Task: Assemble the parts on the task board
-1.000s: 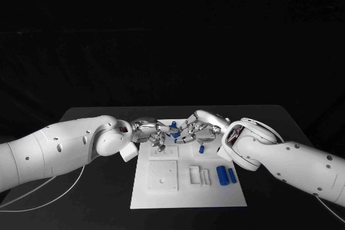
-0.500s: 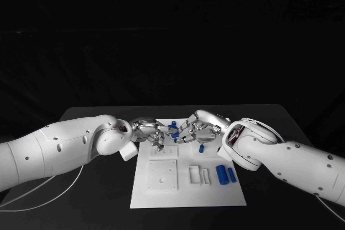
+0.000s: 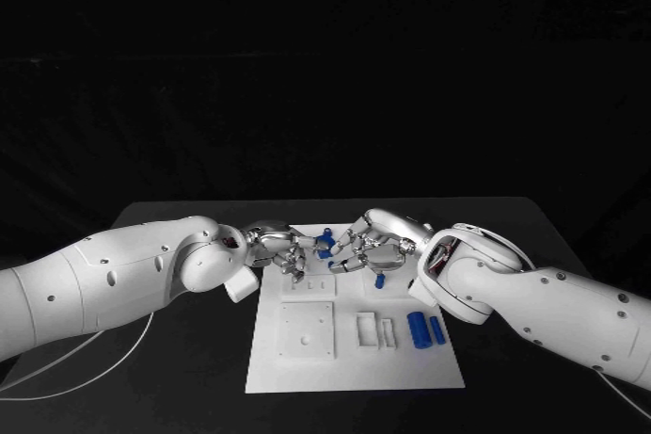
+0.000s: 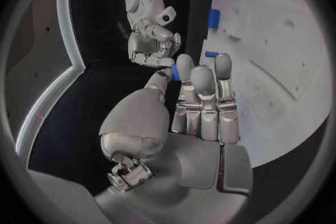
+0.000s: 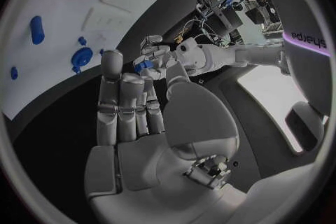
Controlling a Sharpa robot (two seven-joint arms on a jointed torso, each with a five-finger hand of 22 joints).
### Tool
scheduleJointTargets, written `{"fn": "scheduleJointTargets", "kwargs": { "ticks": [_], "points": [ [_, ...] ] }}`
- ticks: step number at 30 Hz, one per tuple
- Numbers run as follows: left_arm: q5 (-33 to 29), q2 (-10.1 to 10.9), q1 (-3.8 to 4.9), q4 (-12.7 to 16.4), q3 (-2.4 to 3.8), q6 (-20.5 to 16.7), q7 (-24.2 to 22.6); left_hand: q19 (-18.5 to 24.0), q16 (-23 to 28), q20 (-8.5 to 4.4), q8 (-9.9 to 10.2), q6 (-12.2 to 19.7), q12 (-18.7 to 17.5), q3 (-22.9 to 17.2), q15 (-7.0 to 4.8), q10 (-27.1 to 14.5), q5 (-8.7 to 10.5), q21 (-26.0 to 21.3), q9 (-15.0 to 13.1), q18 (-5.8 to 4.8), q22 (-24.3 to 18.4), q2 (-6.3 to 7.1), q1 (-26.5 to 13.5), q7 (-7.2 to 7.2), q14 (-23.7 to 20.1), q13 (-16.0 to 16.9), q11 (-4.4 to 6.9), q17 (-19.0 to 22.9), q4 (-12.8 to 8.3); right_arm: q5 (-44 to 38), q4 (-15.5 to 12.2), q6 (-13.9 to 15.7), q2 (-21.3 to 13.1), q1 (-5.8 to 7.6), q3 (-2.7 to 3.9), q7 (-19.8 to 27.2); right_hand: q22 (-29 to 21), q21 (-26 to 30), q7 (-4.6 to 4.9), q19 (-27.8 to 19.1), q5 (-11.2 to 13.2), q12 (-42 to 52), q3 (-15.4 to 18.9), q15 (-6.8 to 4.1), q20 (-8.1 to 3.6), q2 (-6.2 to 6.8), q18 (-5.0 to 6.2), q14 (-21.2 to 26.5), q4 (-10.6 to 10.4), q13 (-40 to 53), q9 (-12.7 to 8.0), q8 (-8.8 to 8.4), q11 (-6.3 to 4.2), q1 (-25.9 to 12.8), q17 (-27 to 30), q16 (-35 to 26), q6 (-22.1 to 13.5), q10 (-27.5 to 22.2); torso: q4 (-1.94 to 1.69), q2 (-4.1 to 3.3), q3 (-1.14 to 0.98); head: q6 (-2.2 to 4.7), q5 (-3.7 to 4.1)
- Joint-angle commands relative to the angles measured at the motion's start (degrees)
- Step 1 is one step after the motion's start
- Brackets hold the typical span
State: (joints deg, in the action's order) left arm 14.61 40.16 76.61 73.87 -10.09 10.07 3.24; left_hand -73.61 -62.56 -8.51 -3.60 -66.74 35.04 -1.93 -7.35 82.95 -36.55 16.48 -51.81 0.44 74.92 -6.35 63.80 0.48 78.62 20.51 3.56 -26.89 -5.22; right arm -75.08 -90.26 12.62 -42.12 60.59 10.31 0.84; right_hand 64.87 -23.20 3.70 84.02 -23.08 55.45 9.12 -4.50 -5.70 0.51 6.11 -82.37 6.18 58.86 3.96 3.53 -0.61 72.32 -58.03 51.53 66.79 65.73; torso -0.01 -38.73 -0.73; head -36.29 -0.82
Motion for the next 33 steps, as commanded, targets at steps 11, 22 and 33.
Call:
{"fn": "scheduleJointTargets", "kwargs": {
  "ticks": [11, 22, 33],
  "points": [
    [-0.1, -0.2, 0.04, 0.3, 0.05, 0.3, -0.1, -0.1, 0.0, -0.14, -0.2, -0.5, 0.2, -8.6, -0.29, 3.5, -0.44, -0.1, -0.3, -0.4, 1.1, 0.01, 0.6, -0.37, 0.1, -0.2, 1.29, 0.0, -8.2, -2.0, 0.6, 2.1, 0.1, -0.03, -0.66, -1.2, -0.1, 0.3, 0.38, 2.3, 0.1, 0.2, 0.1, -0.17, -0.03, -0.26, 0.41, -0.2, 0.3, -0.1, -0.1, 0.07, -0.27, -0.3, 0.0, 0.0, 0.0, 0.2, -0.1, 0.0, 0.03, 0.08, -0.01],
    [0.0, 0.0, 0.04, 0.4, 0.05, 1.5, 0.0, -0.1, 0.0, -0.15, -0.2, -0.5, 0.2, -8.6, -0.29, 3.5, -0.46, -0.1, -0.3, -0.38, 1.1, 0.03, 0.7, -0.36, 0.1, -0.2, 1.29, 0.0, -8.3, -2.4, 0.9, 6.7, -0.3, -0.04, -0.72, -3.0, -0.3, -0.1, 0.4, 2.3, 1.4, 0.3, -2.7, -0.2, -0.03, -0.25, 0.5, -0.5, 1.3, -0.1, -0.1, 0.06, -0.31, -0.1, -0.1, 0.0, 0.0, 0.5, 0.01, -0.02, -0.03, 0.06, -0.22],
    [0.1, -0.1, 0.03, 0.9, 0.05, 2.6, -0.1, -0.1, 0.0, -0.14, -0.2, -0.5, 0.3, -8.6, -0.28, 3.5, -0.39, 0.0, -0.3, -0.38, 1.1, 0.01, 0.7, -0.34, 0.1, -0.3, 1.27, 0.0, -8.3, -3.0, 1.7, 7.1, 0.9, -0.04, -0.72, -5.2, -0.8, 0.0, 0.75, 2.3, 2.1, -0.1, -3.5, -0.03, 0.12, 0.84, 0.66, -0.4, 0.2, -0.5, -0.1, 0.06, -0.07, -1.0, -0.1, -0.1, -1.2, 0.2, 0.02, 0.0, 0.01, 0.02, -0.19]
  ]
}}
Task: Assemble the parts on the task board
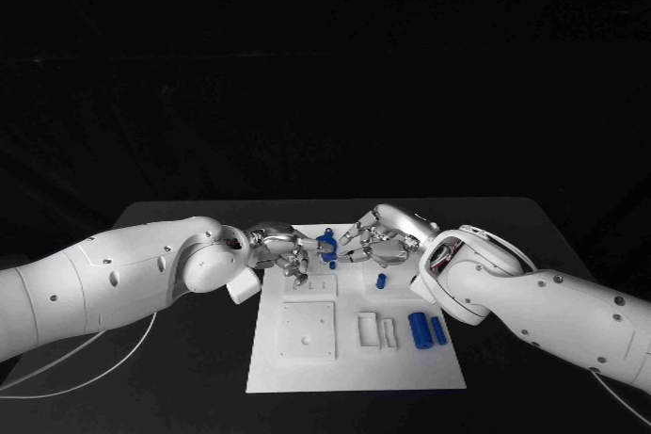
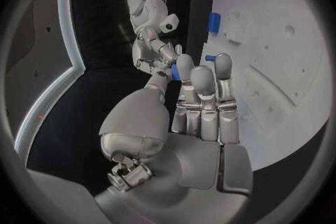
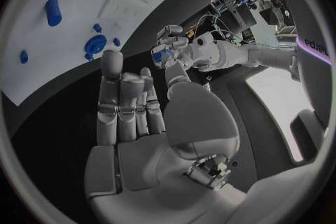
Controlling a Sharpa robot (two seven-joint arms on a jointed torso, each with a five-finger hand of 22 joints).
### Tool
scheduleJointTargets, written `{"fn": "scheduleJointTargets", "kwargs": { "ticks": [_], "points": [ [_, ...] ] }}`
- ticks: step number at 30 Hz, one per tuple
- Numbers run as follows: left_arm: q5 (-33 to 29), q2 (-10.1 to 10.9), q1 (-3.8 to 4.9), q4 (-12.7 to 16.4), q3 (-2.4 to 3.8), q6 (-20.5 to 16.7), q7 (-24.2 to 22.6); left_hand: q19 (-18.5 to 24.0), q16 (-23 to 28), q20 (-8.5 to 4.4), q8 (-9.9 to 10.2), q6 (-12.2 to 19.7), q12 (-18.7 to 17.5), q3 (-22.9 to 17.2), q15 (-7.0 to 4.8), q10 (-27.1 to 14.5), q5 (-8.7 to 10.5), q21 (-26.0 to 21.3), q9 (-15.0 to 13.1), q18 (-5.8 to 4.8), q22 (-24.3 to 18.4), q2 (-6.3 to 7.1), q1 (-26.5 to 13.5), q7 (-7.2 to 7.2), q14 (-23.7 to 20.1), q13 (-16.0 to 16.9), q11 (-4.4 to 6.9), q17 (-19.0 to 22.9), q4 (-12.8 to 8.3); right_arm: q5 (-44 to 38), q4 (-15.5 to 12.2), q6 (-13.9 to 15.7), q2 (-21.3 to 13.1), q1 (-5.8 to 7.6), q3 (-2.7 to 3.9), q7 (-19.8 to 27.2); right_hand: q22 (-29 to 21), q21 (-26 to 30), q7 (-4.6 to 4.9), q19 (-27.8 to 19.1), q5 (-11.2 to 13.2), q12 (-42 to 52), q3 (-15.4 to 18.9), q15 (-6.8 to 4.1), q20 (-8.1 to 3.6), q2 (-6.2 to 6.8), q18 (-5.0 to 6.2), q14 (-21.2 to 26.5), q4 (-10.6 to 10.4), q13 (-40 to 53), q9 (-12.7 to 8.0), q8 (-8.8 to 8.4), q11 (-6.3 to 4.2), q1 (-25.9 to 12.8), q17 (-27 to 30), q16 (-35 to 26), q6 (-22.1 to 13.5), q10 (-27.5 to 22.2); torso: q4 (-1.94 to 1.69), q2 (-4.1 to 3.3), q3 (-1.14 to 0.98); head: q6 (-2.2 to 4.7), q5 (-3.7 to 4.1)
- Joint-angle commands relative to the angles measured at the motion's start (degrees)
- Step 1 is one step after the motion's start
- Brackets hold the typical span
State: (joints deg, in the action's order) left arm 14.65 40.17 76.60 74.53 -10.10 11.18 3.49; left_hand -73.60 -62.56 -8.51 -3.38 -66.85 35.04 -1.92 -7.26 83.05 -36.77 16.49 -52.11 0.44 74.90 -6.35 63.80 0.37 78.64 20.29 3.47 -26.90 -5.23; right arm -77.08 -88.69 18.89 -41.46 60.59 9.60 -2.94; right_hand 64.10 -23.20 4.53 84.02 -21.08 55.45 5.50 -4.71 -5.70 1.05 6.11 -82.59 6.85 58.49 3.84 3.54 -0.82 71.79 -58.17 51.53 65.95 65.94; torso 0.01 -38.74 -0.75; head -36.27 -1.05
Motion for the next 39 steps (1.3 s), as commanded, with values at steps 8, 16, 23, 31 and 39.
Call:
{"fn": "scheduleJointTargets", "kwargs": {
  "ticks": [8, 16, 23, 31, 39],
  "points": [
    [0.0, -0.3, 0.05, 0.4, 0.05, 1.3, -0.4, -0.1, 0.0, -0.14, -0.4, -0.4, 0.3, -8.6, -0.38, 3.4, -0.17, -0.1, 0.0, -0.38, 1.1, 0.01, 0.7, -0.23, 0.1, 0.0, 1.36, 0.0, -8.3, -1.0, 0.9, -1.2, 1.5, -0.03, -0.07, -2.0, -0.4, 0.3, 0.02, 2.2, 0.4, -0.2, 0.8, 0.24, 0.17, 0.92, 0.7, -0.1, -2.2, -0.3, 0.0, 0.06, 0.25, -0.7, 0.2, -0.3, -0.7, -0.2, -0.1, 0.0, 0.04, 0.04, 0.01],
    [0.0, -0.5, 0.05, 0.4, 0.05, 1.2, -0.4, -0.1, 0.0, -0.14, -0.4, -0.3, 0.3, -8.6, -0.38, 3.4, -0.15, 0.0, 0.1, -0.37, 1.1, -0.02, 0.7, -0.23, 0.1, -0.1, 1.35, 0.0, -8.2, -1.1, 1.0, -3.8, 1.9, -0.03, -0.59, -2.1, -0.7, 0.6, 0.03, 2.2, -0.1, -0.1, 2.6, 0.26, 0.22, 1.38, 0.64, 0.1, -4.3, -0.3, 0.1, 0.09, 0.3, -0.2, 0.2, -0.4, -0.7, -0.4, -0.01, 0.01, 0.05, 0.03, -0.09],
    [0.0, -0.6, 0.05, 0.4, 0.05, 1.1, -0.3, -0.1, 0.0, -0.14, -0.4, -0.3, 0.3, -8.6, -0.38, 3.4, -0.14, 0.0, 0.1, -0.37, 1.1, -0.04, 0.7, -0.23, 0.1, -0.1, 1.36, 0.0, -8.2, -1.0, 0.9, -5.1, 2.0, -0.03, -0.91, -1.8, -0.6, 0.5, -0.07, 2.2, -0.1, -0.1, 2.7, 0.23, 0.17, 1.29, 0.65, 0.0, -4.6, -0.2, 0.1, 0.09, 0.26, -0.3, 0.3, -0.4, -0.4, -0.4, 0.03, 0.01, 0.01, -0.02, -0.07],
    [0.1, -0.6, 0.06, 0.3, 0.05, 1.0, -0.1, -0.1, 0.0, -0.14, -0.4, -0.3, 0.3, -8.6, -0.38, 3.4, -0.12, 0.0, 0.1, -0.36, 1.1, -0.06, 0.7, -0.23, 0.1, -0.2, 1.36, 0.0, -8.2, -0.2, 0.6, -4.6, 2.1, -0.03, -1.05, -1.1, -0.4, 0.2, -0.18, 2.3, -0.3, 0.1, 2.8, 0.19, 0.13, 1.15, 0.6, -0.1, -5.0, -0.1, 0.1, 0.09, 0.18, -0.5, 0.2, -0.2, -0.1, -0.2, -0.03, -0.01, -0.01, -0.09, -0.06],
    [0.2, -0.6, 0.06, 0.3, 0.06, 1.1, -0.1, -0.1, 0.0, -0.14, -0.4, -0.3, 0.3, -8.6, -0.38, 3.4, -0.12, 0.0, 0.1, -0.36, 1.1, -0.06, 0.7, -0.23, 0.1, -0.2, 1.36, 0.0, -8.2, 0.1, 0.5, -4.5, 2.2, -0.04, -1.07, -0.9, -0.4, 0.2, -0.17, 2.2, -0.6, 0.0, 3.0, 0.18, 0.12, 1.28, 0.59, -0.1, -5.3, -0.2, 0.1, 0.08, 0.19, -0.7, 0.2, -0.2, -0.1, -0.2, -0.01, 0.03, 0.02, -0.19, -0.15]
  ]
}}
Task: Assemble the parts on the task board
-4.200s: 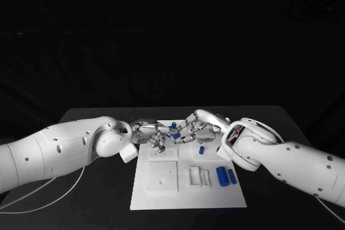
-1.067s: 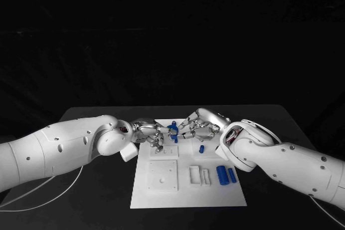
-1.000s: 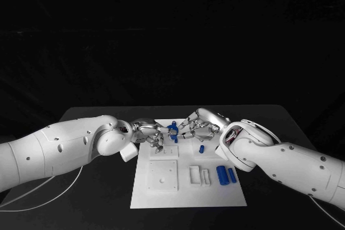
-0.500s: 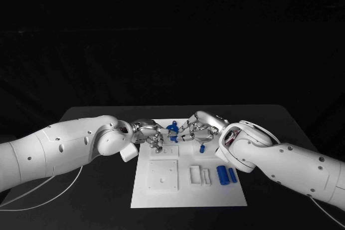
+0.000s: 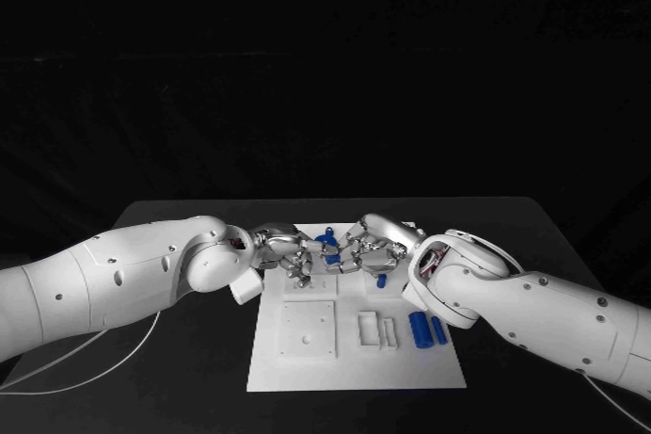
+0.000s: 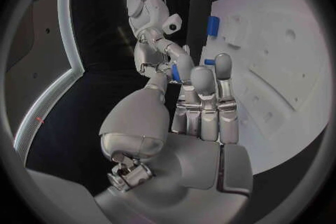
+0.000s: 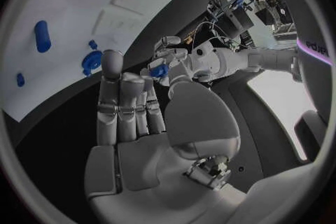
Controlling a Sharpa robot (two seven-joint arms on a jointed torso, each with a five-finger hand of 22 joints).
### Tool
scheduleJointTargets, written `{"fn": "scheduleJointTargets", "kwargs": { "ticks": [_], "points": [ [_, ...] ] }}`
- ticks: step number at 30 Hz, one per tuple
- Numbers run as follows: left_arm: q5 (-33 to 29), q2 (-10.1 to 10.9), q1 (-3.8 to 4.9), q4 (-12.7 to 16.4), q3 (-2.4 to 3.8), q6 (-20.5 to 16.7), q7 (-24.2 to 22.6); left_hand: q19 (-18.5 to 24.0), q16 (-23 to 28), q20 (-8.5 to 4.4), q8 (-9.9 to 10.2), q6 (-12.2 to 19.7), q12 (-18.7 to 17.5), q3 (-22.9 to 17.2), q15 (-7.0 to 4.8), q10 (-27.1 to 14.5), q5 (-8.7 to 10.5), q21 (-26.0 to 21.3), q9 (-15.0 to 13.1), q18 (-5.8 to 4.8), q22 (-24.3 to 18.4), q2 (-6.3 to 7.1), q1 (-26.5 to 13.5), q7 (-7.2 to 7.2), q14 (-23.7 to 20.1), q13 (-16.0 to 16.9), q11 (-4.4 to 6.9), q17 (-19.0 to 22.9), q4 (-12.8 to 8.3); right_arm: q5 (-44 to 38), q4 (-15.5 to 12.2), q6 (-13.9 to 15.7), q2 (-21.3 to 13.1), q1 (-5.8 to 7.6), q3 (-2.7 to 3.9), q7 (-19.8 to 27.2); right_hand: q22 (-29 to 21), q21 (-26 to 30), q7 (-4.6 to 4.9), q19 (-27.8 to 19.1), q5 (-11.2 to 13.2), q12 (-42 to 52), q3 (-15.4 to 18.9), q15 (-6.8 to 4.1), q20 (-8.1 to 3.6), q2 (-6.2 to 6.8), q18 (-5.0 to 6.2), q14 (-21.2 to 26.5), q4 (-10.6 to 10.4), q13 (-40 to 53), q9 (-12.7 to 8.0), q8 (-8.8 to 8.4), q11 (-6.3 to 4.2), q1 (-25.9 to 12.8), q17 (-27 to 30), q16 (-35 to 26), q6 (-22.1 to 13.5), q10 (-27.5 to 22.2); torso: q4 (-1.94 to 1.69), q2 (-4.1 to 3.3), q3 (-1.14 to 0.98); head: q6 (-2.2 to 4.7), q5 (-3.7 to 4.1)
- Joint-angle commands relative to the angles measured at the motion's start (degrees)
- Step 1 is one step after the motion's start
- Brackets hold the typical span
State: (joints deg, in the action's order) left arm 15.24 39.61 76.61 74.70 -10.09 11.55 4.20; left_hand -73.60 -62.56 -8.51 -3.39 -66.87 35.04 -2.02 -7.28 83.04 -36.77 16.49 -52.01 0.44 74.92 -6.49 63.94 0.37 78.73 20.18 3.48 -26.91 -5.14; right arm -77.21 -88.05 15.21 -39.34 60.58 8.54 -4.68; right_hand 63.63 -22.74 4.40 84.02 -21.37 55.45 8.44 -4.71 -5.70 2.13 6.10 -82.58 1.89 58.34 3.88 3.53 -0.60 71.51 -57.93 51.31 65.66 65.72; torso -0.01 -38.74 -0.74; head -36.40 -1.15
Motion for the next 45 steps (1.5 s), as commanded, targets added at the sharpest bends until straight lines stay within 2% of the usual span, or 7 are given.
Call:
{"fn": "scheduleJointTargets", "kwargs": {
  "ticks": [1, 11, 20, 25, 30, 35, 45],
  "points": [
    [-0.4, -0.1, 0.05, 0.1, 0.05, 0.8, -0.8, -0.1, 0.0, -0.14, -0.4, -0.3, 0.3, -8.5, -0.36, 3.4, -0.12, 0.0, 0.0, -0.36, 1.1, 0.08, 0.6, -0.23, 0.0, 0.0, 1.35, 0.0, -8.3, 0.2, -0.1, -0.8, 0.1, -0.03, -0.01, 0.9, 0.1, -0.3, -0.04, 2.2, -0.3, 0.0, 0.1, 0.18, 0.12, 0.21, 0.6, -0.1, -0.3, 0.0, 0.0, 0.08, -0.03, -0.4, -0.1, 0.0, 0.1, 0.0, 0.01, 0.03, 0.02, -0.06, -0.06],
    [0.2, -0.1, 0.05, 0.0, 0.05, 0.7, -0.7, -0.1, 0.0, -0.14, -0.4, -0.3, 0.3, -8.5, -0.36, 3.4, -0.12, 0.0, 0.0, -0.36, 1.1, 0.08, 0.6, -0.23, 0.0, 0.0, 1.35, 0.0, -8.3, 0.5, -0.2, 0.3, 0.1, -0.03, -0.01, 1.0, 0.4, -1.0, -0.57, 2.3, 2.0, 0.5, -2.1, -0.05, -0.08, -1.85, 0.44, -0.3, -1.5, 0.4, 0.0, 0.04, -0.41, -0.6, -0.3, 0.2, 1.5, 0.5, 0.0, 0.01, -0.01, -0.09, -0.09],
    [2.3, -0.1, 0.05, -0.3, 0.05, 0.4, -0.4, -0.1, 0.0, -0.14, -0.4, -0.3, 0.3, -8.5, -0.36, 3.4, -0.12, 0.0, 0.0, -0.36, 1.1, 0.08, 0.6, -0.23, 0.0, 0.0, 1.35, 0.0, -8.3, 1.0, -0.2, 2.0, -0.1, -0.04, -0.01, 1.0, 0.7, -2.0, -1.09, 2.3, 1.3, 0.9, -4.5, -0.27, -0.27, -1.74, 0.29, -0.5, -2.0, 0.9, 0.0, 0.07, -0.75, -1.0, -0.8, 0.9, 2.9, 1.2, 0.04, -0.02, 0.0, -0.13, -0.11],
    [2.5, -0.3, 0.05, -0.5, 0.05, 0.3, -0.4, -0.1, 0.0, -0.16, -0.4, -0.3, 0.4, -8.5, -0.37, 3.4, -0.19, 0.1, -0.1, -0.37, 1.1, 0.15, 0.6, -0.23, 0.0, -0.1, 1.35, 0.0, -8.2, 1.0, -0.2, 1.7, -0.1, -0.04, -0.02, 1.1, 1.0, -2.7, -1.51, 2.4, 2.9, 1.6, -7.3, -0.47, -0.49, -2.29, 0.01, -0.5, -1.5, 1.9, -0.1, 0.04, -1.03, -0.7, -1.2, 1.2, 3.9, 2.1, 0.08, 0.0, 0.02, -0.15, -0.02],
    [2.6, -0.4, 0.05, -0.5, 0.05, 0.3, -0.4, -0.1, 0.0, -0.16, -0.4, -0.3, 0.4, -8.5, -0.37, 3.4, -0.19, 0.1, -0.1, -0.37, 1.1, 0.15, 0.6, -0.23, 0.0, -0.1, 1.35, 0.0, -8.2, 0.8, 0.0, 0.9, 0.2, -0.04, -0.02, 1.1, 1.4, -3.4, -1.96, 2.4, 7.4, 2.2, -11.3, -0.69, -0.71, -3.21, -0.47, -0.6, -0.2, 2.9, -0.1, 0.04, -1.39, 0.2, -1.4, 1.5, 5.0, 3.1, 0.01, 0.01, 0.02, -0.19, 0.06],
    [2.5, -0.4, 0.05, -0.4, 0.05, 0.3, -0.4, -0.1, 0.0, -0.16, -0.4, -0.3, 0.4, -8.5, -0.37, 3.4, -0.19, 0.1, -0.1, -0.37, 1.1, 0.15, 0.6, -0.23, 0.0, -0.1, 1.35, 0.0, -8.2, 0.1, 0.2, 0.2, 0.5, -0.1, -0.02, 0.7, 1.6, -3.7, -2.16, 2.3, 8.0, 2.1, -16.6, -0.82, -0.95, -1.72, -0.91, -0.5, 1.7, 3.8, -0.1, 0.05, -1.53, -1.8, -1.4, 1.5, 5.6, 3.8, -0.04, 0.0, 0.03, -0.19, 0.07],
    [2.2, -0.4, 0.05, -0.3, 0.05, -0.1, -0.4, -0.1, 0.0, -0.15, -0.4, -0.3, 0.4, -8.5, -0.37, 3.4, -0.18, 0.1, -0.1, -0.36, 1.1, 0.14, 0.5, -0.24, 0.1, -0.2, 1.35, 0.0, -8.2, -2.4, 0.4, 0.0, 1.0, -0.3, -0.11, -1.2, 1.7, -3.8, -2.33, 2.4, 6.2, 2.3, -16.2, -0.86, -0.98, -0.7, -1.02, -0.6, 2.1, 4.3, -0.1, 0.09, -1.65, -2.9, -1.5, 1.7, 6.2, 4.4, -0.02, 0.01, 0.05, -0.19, -0.01]
  ]
}}
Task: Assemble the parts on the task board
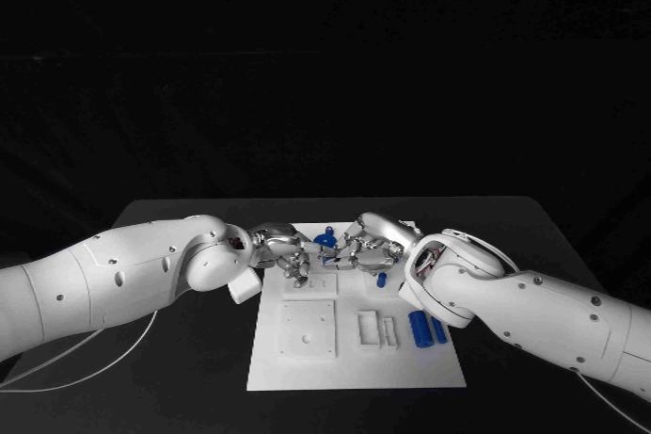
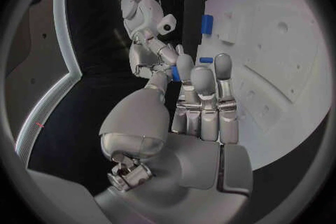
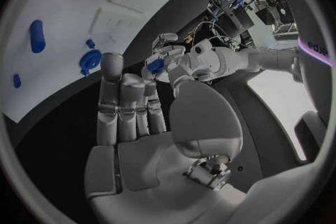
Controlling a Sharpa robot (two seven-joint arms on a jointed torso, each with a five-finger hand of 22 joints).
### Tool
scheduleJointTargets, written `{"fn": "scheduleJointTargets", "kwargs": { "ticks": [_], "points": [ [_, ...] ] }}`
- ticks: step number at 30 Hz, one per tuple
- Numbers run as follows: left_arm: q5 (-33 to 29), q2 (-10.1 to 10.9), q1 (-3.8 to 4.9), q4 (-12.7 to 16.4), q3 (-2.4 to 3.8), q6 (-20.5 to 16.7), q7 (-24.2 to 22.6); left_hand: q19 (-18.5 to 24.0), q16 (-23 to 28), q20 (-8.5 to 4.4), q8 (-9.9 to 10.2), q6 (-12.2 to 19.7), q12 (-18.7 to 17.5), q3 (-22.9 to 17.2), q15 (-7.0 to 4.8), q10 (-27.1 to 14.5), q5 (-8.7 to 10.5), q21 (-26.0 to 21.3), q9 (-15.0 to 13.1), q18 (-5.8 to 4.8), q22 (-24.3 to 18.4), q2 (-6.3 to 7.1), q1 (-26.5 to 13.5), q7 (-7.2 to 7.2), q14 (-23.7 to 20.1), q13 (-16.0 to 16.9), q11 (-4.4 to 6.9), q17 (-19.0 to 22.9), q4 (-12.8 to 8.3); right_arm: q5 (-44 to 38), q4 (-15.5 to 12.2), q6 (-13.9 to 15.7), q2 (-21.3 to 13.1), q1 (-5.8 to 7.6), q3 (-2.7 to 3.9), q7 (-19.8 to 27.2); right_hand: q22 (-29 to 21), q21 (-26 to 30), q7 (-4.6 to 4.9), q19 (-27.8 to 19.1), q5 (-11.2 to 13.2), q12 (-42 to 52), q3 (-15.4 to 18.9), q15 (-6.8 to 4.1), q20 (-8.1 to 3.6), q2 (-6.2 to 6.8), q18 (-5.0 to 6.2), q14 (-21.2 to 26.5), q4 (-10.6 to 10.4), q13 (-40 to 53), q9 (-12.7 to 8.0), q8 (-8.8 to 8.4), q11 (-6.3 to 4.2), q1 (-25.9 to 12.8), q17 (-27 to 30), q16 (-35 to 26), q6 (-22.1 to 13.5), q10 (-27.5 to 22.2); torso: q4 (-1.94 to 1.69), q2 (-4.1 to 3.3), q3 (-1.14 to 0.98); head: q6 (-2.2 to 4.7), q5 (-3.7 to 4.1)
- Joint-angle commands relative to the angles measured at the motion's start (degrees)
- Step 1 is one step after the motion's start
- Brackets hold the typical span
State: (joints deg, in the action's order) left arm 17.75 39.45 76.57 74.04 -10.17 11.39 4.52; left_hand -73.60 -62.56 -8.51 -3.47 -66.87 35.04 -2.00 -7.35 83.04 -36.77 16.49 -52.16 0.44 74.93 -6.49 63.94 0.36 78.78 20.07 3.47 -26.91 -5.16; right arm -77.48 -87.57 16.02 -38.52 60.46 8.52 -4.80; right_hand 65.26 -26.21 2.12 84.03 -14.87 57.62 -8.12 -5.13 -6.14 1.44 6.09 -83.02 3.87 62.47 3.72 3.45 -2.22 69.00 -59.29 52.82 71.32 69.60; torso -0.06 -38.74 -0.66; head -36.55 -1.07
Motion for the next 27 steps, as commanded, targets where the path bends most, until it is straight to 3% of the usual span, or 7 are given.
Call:
{"fn": "scheduleJointTargets", "kwargs": {
  "ticks": [1, 5, 12, 16, 19, 27],
  "points": [
    [-0.3, -0.2, 0.09, 0.4, 0.12, 0.0, -0.7, -0.1, 0.0, -0.15, -0.3, -0.3, 0.4, -8.5, -0.29, 3.4, -0.19, 0.1, 0.1, -0.36, 1.0, 0.14, 0.5, -0.24, 0.0, -0.1, 1.35, 0.0, -8.2, -2.3, 0.0, -0.7, 0.2, -0.2, -0.1, -1.1, 0.1, -0.4, -0.12, 2.4, -0.8, 0.3, 0.5, -0.46, -0.57, -0.01, -1.05, -0.2, 0.0, 0.4, 0.0, 0.17, -0.09, -0.6, -0.1, 0.2, 0.8, 0.8, 0.03, 0.01, -0.03, -0.04, -0.09],
    [-0.6, -0.2, 0.09, 0.4, 0.12, -0.3, -0.6, -0.1, 0.0, -0.15, -0.3, -0.3, 0.4, -8.5, -0.29, 3.4, -0.17, 0.1, 0.1, -0.36, 1.0, 0.13, 0.5, -0.24, 0.0, -0.1, 1.35, 0.0, -8.1, -2.8, 0.0, -0.1, 0.2, -0.28, -0.13, -1.4, 0.2, -0.5, -0.51, 2.4, -7.8, 1.7, -0.3, -0.55, -0.65, -0.08, -1.49, -0.2, -3.3, 2.5, 0.0, 0.15, -0.31, -4.1, 0.3, -0.1, 1.3, 2.4, 0.04, 0.01, -0.06, -0.02, -0.11],
    [-1.0, -0.2, 0.1, 0.4, 0.12, -0.7, -0.5, -0.2, 0.1, -0.14, -0.3, -0.4, 0.4, -8.5, -0.29, 3.4, -0.09, 0.0, 0.9, -0.38, 1.0, 0.2, 0.5, -0.23, 0.0, -0.2, 1.34, 0.0, -8.1, -3.4, -0.1, 0.8, 0.2, -0.4, -0.14, -2.0, 0.1, -0.9, -0.72, 2.4, -8.1, 1.7, -4.9, -0.53, -0.72, 0.95, -1.9, -0.3, -4.4, 5.1, 0.1, 0.2, -0.56, -5.4, 0.8, -0.1, 2.3, 4.2, 0.09, 0.01, -0.11, -0.03, -0.11],
    [-1.2, -0.2, 0.1, 0.4, 0.12, -0.7, -0.5, -0.2, 0.1, -0.14, -0.3, -0.4, 0.4, -8.4, -0.28, 3.4, -0.07, 0.0, 1.0, -0.39, 1.0, 0.26, 0.4, -0.24, 0.0, -0.2, 1.33, 0.0, -8.0, -3.8, -0.1, 1.5, 0.2, -0.47, -0.15, -2.8, 0.4, -1.9, -0.82, 2.5, -8.4, 1.3, -5.9, -0.45, -0.65, 1.14, -2.02, -0.4, -4.6, 6.2, 0.1, 0.22, -0.59, -5.8, 0.6, 0.5, 2.7, 4.8, 0.08, 0.02, -0.1, 0.02, -0.07],
    [-1.4, -0.2, 0.1, 0.4, 0.12, -0.7, -0.5, -0.2, 0.1, -0.12, -0.4, -0.8, 0.4, -8.1, -0.29, 3.4, 1.17, -0.1, 1.0, -0.43, 1.0, 0.38, 0.3, -0.44, 0.0, -0.2, 1.4, 0.0, -7.7, -4.0, -0.2, 2.0, 0.2, -0.52, -0.15, -3.4, 0.6, -2.5, -0.86, 2.5, -8.6, 1.3, -6.8, -0.4, -0.6, 1.29, -2.09, -0.4, -4.7, 6.8, 0.1, 0.23, -0.61, -6.3, 0.5, 1.0, 2.9, 5.2, 0.07, 0.02, -0.08, 0.03, 0.05],
    [-1.5, -0.1, 0.1, 0.4, 0.12, -0.6, -0.4, -0.3, 0.1, -0.13, -0.3, -0.7, 0.5, -7.9, -0.3, 3.4, 1.31, -0.2, 1.1, -0.43, 1.0, 0.38, 0.7, -0.41, 0.0, -0.3, 1.4, 0.0, -7.6, -4.2, -0.1, 2.7, 0.1, -0.59, -0.15, -4.4, 0.6, -2.5, -0.83, 2.4, -8.8, 0.8, -7.4, -0.44, -0.65, 1.88, -2.03, -0.3, -4.3, 7.2, 0.1, 0.22, -0.61, -6.6, 0.6, 1.1, 2.8, 5.2, 0.05, 0.01, -0.09, 0.04, 0.06]
  ]
}}
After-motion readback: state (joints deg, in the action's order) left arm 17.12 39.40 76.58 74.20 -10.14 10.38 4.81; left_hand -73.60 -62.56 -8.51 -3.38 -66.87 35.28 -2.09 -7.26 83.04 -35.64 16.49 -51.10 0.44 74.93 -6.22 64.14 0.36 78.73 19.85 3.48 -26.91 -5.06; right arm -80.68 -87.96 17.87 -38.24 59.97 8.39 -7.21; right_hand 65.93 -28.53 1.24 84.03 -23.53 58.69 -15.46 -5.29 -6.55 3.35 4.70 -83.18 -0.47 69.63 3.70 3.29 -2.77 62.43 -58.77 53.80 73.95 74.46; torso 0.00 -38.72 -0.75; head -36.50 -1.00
